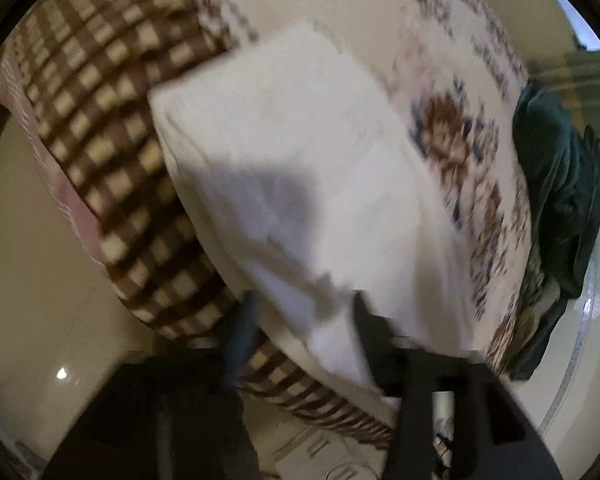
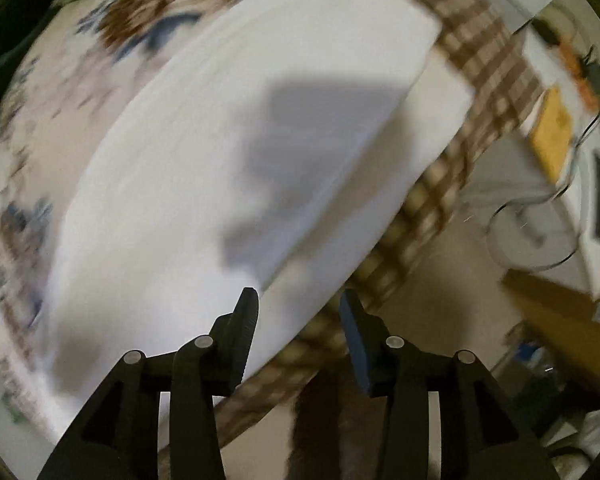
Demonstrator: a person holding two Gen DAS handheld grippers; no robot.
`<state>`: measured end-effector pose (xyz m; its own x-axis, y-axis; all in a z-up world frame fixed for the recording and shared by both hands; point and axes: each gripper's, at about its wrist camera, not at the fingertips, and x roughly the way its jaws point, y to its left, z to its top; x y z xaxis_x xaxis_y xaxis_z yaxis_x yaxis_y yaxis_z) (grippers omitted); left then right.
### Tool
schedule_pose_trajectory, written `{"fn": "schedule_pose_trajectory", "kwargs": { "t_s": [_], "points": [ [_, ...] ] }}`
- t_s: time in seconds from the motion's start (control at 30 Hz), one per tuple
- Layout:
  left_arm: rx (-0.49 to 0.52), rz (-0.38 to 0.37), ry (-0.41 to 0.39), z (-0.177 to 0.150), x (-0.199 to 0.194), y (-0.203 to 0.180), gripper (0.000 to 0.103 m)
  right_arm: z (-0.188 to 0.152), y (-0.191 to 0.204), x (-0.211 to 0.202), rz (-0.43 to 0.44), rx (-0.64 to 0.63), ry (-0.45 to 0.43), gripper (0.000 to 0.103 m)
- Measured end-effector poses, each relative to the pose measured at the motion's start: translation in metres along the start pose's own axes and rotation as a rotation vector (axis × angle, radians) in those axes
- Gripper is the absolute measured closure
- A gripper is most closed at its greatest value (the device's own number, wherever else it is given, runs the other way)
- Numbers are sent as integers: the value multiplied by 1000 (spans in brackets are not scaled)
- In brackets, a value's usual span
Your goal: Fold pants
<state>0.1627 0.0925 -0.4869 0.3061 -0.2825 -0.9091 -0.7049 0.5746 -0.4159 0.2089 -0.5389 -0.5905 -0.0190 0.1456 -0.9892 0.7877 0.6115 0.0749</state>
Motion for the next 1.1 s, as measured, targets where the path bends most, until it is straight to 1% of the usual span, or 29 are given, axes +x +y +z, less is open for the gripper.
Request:
{"fn": "schedule_pose_trajectory", "kwargs": {
  "t_s": [0.07,0.1,0.17,0.2,0.27,0.3,0.33,0.37,0.4,0.47,0.5,0.53,0.63,0.7,0.8,0.87,0.93,1.0,1.07,1.1],
  "points": [
    [0,46,-81,13,-12,6,39,-22,13,4,72,-13,41,58],
    [-1,71,-119,24,-14,9,39,-37,26,9,127,-34,66,58],
    [-38,107,-131,42,-9,22,39,-56,45,17,179,-69,99,58],
    [-66,114,-122,51,-3,29,39,-67,58,25,203,-90,119,58],
    [-107,108,-92,65,13,42,39,-81,71,38,215,-95,147,58],
    [-121,105,-76,72,23,47,42,-88,73,47,225,-86,166,58],
    [-125,85,-72,75,29,48,43,-95,76,54,228,-71,184,58],
    [-126,73,-81,78,34,49,49,-100,77,60,227,-60,194,58],
    [-130,88,-94,79,36,48,58,-109,77,67,217,-40,197,59],
    [-127,88,-123,76,35,46,66,-115,80,68,242,-19,181,84],
    [-118,90,-145,74,32,45,74,-118,80,67,219,-28,155,85],
    [-109,87,-157,71,29,44,81,-120,81,64,211,-32,135,90],
    [-50,66,-196,68,14,43,88,-132,84,52,176,-92,73,96],
    [-19,44,-207,70,2,39,89,-140,87,37,150,-161,36,98],
    [20,37,-225,77,-10,31,89,-155,88,22,143,-223,21,100],
    [25,40,-243,85,-13,30,89,-163,95,19,132,-254,21,100],
    [4,53,-234,96,-4,35,89,-169,92,26,114,-261,44,100],
    [-13,74,-206,102,10,41,89,-169,93,40,97,-254,63,100],
    [-2,95,-177,103,23,46,89,-166,91,49,95,-272,91,98],
    [-1,99,-178,102,24,48,85,-162,87,54,104,-266,116,97]
  ]
}}
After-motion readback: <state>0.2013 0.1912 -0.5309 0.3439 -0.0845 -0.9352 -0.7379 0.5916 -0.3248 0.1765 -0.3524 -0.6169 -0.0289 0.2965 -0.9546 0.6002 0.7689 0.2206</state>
